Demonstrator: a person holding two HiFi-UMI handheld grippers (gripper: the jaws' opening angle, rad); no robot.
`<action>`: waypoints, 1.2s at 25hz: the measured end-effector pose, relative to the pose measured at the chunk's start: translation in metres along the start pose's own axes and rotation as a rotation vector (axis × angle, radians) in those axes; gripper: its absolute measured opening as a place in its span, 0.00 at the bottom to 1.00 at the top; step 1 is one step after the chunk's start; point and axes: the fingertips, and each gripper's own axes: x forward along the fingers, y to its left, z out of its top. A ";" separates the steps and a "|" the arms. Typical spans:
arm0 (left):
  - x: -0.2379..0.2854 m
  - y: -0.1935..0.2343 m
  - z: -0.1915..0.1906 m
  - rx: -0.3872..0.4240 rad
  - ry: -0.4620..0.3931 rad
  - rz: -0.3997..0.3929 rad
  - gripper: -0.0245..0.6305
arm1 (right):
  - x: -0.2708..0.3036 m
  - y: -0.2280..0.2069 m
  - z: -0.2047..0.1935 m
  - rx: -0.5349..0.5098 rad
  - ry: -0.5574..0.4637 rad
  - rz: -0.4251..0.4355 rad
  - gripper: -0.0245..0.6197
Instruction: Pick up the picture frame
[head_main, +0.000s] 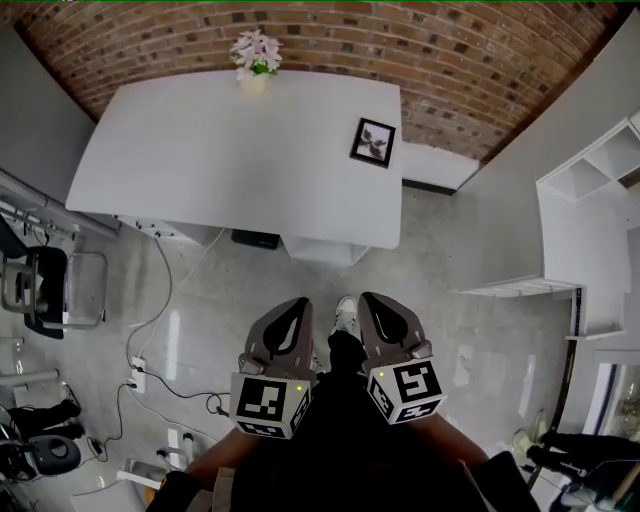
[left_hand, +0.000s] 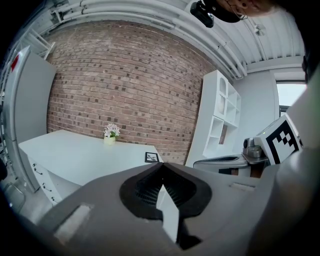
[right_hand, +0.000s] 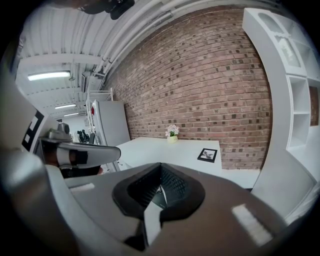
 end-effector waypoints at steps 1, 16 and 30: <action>0.006 0.001 0.002 0.003 0.002 0.001 0.04 | 0.005 -0.004 0.001 0.002 0.001 0.003 0.04; 0.118 0.019 0.033 -0.005 0.042 0.040 0.04 | 0.089 -0.088 0.030 0.009 0.042 0.044 0.04; 0.185 0.000 0.047 0.005 0.065 0.021 0.04 | 0.116 -0.153 0.044 0.027 0.037 0.020 0.04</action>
